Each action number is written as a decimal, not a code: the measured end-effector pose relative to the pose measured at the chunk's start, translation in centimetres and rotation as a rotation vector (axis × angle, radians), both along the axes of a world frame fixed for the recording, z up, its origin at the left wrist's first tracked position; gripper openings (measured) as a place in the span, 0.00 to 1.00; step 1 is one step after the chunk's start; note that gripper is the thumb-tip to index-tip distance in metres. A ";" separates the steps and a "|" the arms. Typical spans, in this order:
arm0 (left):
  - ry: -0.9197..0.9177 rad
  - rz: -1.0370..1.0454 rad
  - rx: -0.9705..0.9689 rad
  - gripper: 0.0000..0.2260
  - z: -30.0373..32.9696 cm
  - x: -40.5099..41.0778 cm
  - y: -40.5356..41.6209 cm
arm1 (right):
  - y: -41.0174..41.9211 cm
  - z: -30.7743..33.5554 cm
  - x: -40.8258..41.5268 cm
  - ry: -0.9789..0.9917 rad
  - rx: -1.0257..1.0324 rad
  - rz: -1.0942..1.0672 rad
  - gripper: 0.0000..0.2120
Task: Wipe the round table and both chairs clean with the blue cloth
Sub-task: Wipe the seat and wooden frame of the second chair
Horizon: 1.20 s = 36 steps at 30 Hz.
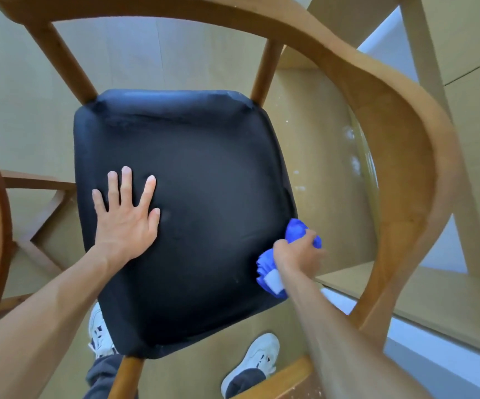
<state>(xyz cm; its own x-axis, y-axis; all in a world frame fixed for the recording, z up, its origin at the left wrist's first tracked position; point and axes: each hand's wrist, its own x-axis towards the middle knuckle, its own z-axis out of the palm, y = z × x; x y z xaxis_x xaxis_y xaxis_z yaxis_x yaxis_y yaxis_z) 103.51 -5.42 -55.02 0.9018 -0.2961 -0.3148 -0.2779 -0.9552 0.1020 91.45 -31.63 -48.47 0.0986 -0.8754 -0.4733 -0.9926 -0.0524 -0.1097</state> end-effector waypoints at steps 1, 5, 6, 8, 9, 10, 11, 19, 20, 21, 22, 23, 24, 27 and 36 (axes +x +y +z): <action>-0.003 -0.004 -0.003 0.28 -0.1 0.0 0.0 | 2.8 0.2 0.2 0.002 -0.032 0.086 0.27; 0.001 -0.006 -0.015 0.28 0.0 0.5 0.5 | 15.7 0.2 1.4 -0.089 0.096 0.502 0.30; 0.011 -0.009 -0.014 0.28 0.2 0.6 0.5 | 16.2 0.4 1.1 -0.109 0.126 0.587 0.31; 0.032 -0.005 -0.009 0.28 0.3 0.8 0.6 | 13.3 0.8 -0.5 -0.117 0.117 0.872 0.31; 0.034 -0.007 -0.009 0.29 0.3 0.8 0.6 | 10.6 0.9 -1.6 -0.107 0.094 1.083 0.31; 0.031 -0.014 -0.007 0.29 0.2 0.9 0.6 | 7.8 0.9 -2.5 -0.089 0.071 1.265 0.30; 0.026 -0.018 -0.006 0.29 0.2 0.8 0.6 | 5.2 1.0 -3.1 -0.086 0.045 1.363 0.30; 0.072 -0.031 -0.017 0.29 0.6 1.3 1.1 | 4.8 -0.3 -2.5 -0.002 -0.109 0.871 0.29; 0.079 -0.036 -0.014 0.30 0.7 1.4 1.2 | 5.1 -0.3 -2.3 0.005 -0.102 0.817 0.29; 0.084 -0.044 -0.014 0.30 0.8 1.5 1.3 | 5.2 -0.4 -2.0 0.004 -0.101 0.770 0.29; 0.089 -0.051 -0.018 0.30 0.9 1.5 1.4 | 5.1 -0.4 -1.7 -0.007 -0.102 0.723 0.28; 0.096 -0.060 -0.025 0.30 1.0 1.5 1.5 | 4.9 -0.5 -1.4 -0.026 -0.100 0.665 0.28; 0.103 -0.067 -0.032 0.31 1.0 1.5 1.5 | 4.4 -0.6 -1.1 -0.046 -0.098 0.597 0.29; 0.111 -0.073 -0.054 0.31 1.0 1.5 1.7 | 2.0 -1.2 -0.3 -0.058 -0.087 0.339 0.34; 0.126 -0.140 -0.078 0.34 2.3 0.4 2.9 | 5.5 -1.3 -2.1 0.126 0.042 -0.125 0.38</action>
